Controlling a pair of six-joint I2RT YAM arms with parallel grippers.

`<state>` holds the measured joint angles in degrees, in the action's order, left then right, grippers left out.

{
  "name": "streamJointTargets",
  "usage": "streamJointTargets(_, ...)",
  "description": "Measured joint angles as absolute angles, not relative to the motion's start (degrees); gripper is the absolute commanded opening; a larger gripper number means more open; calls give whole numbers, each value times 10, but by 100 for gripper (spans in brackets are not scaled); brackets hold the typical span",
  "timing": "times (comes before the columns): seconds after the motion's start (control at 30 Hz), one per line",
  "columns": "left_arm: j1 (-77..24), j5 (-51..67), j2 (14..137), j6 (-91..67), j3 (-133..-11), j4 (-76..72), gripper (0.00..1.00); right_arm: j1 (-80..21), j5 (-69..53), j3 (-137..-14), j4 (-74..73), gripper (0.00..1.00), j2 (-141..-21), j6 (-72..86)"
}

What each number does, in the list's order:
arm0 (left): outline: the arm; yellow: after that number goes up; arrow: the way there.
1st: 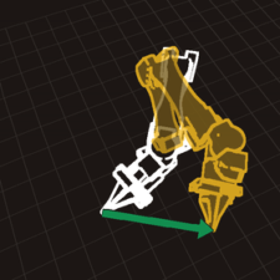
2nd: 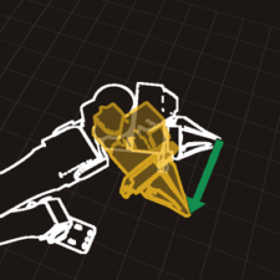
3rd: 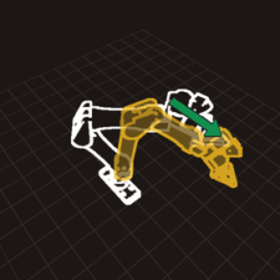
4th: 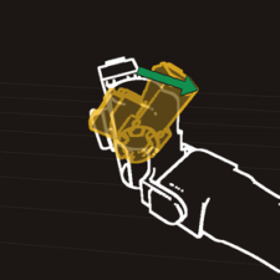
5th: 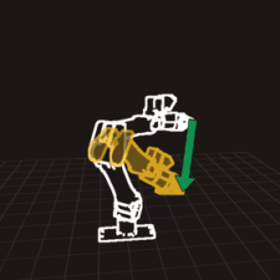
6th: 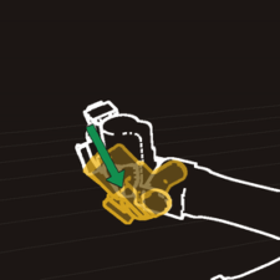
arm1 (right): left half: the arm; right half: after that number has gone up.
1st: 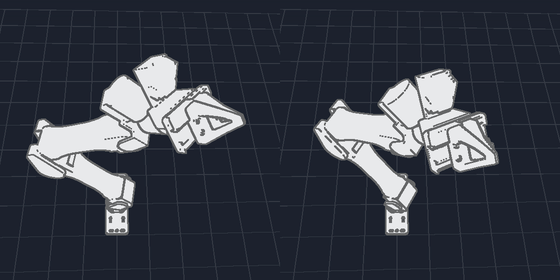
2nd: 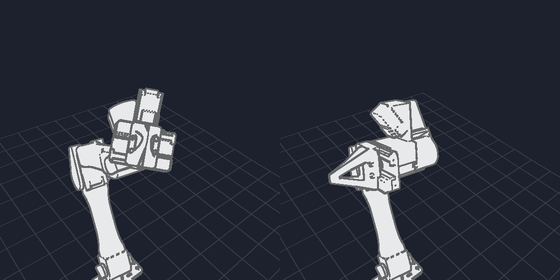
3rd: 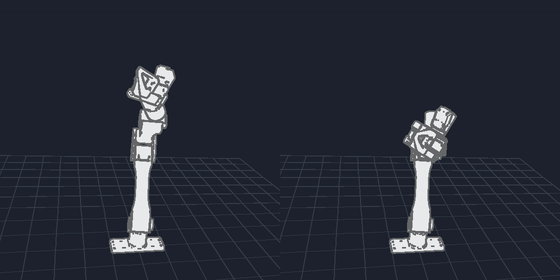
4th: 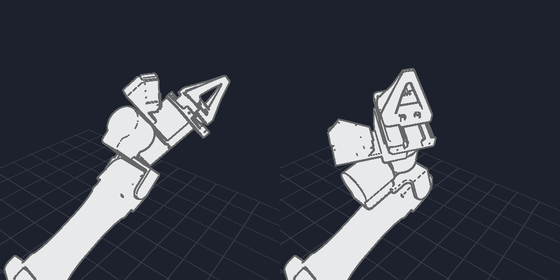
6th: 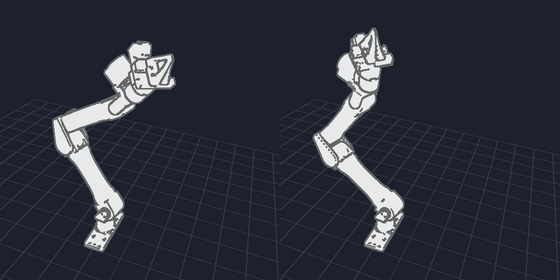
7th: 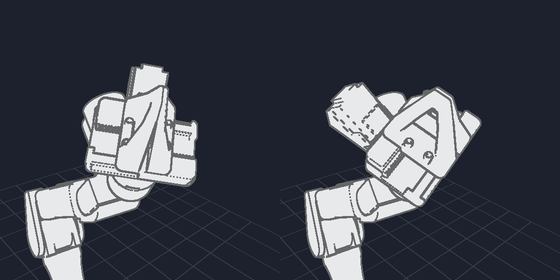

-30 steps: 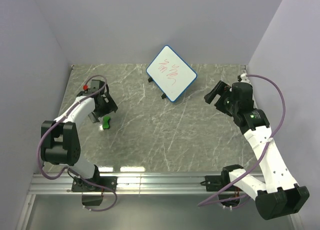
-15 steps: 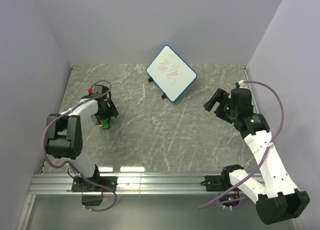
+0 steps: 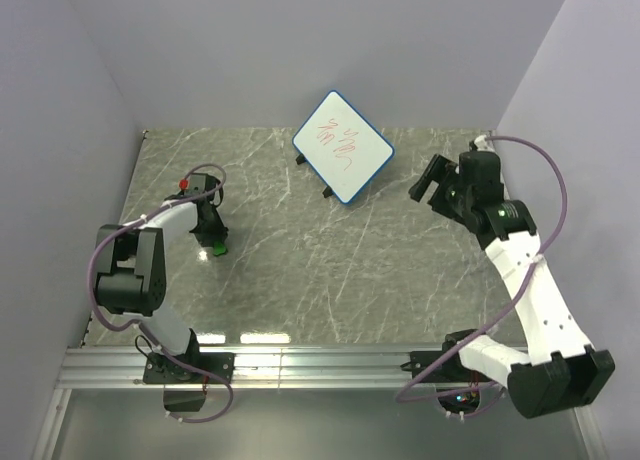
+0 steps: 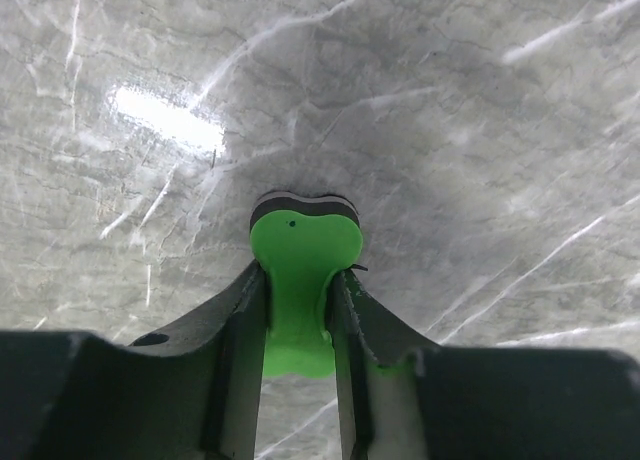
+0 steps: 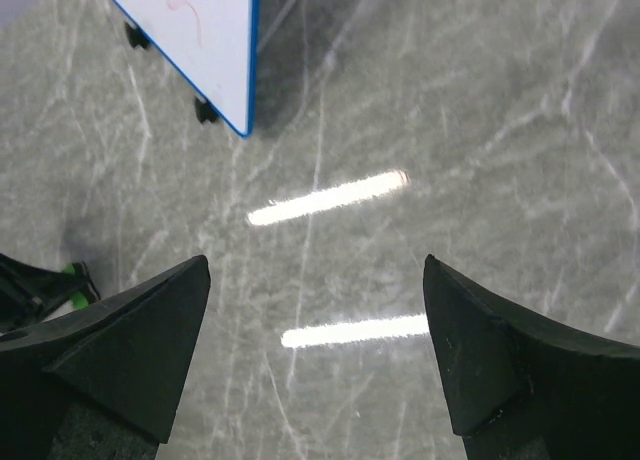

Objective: Erase the whiteboard

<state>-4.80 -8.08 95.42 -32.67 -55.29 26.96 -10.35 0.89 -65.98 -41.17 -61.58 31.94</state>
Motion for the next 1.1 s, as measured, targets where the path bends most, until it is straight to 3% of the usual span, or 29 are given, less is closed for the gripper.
streamJointTargets(0.07,-48,-78,950,-326,-547,264,0,-102,9,-694,-406,94,-648,316)
streamJointTargets(0.33,-93,-52,948,-326,-579,303,0,-79,-68,-877,-368,94,-838,293)
streamJointTargets(0.73,-258,17,1127,-322,-1044,353,0,-30,-229,-1159,-368,94,-1181,274)
streamJointTargets(0.93,-304,93,1203,-314,-1114,354,0,-24,-267,-1243,-358,89,-1270,292)
streamJointTargets(1.1,-307,147,1253,-310,-1138,352,0,-28,-297,-1223,-336,79,-1277,306)
